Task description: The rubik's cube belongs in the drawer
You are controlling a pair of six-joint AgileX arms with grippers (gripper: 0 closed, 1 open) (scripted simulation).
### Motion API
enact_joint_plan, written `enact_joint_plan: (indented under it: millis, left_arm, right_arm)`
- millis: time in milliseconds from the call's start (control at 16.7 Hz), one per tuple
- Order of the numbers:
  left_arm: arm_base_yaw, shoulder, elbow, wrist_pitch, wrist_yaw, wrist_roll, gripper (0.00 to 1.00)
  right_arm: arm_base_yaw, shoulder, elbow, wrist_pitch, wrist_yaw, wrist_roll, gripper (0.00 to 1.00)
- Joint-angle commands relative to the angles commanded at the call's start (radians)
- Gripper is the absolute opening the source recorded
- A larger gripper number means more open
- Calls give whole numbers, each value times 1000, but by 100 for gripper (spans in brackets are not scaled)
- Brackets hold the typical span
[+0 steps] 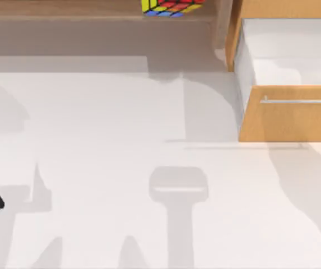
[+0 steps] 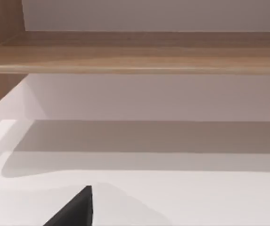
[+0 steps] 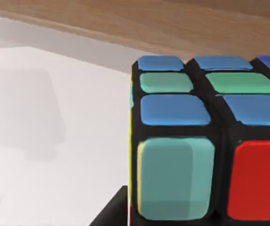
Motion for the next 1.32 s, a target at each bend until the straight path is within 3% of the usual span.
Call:
enact_joint_plan:
  millis: [240, 480, 1020, 1320]
  left_arm:
    - [0, 0, 0, 0, 0, 0, 100]
    - [0, 0, 0, 0, 0, 0, 100]
    - [0, 0, 0, 0, 0, 0, 100]
    - [0, 0, 0, 0, 0, 0, 100]
  right_arm:
    - [-195, 99, 20, -279, 77, -83, 0]
    - [-345, 271, 54, -425, 153, -151, 0]
    - [-375, 372, 62, -469, 178, -181, 0]
    - [-375, 372, 62, -469, 178, -181, 38]
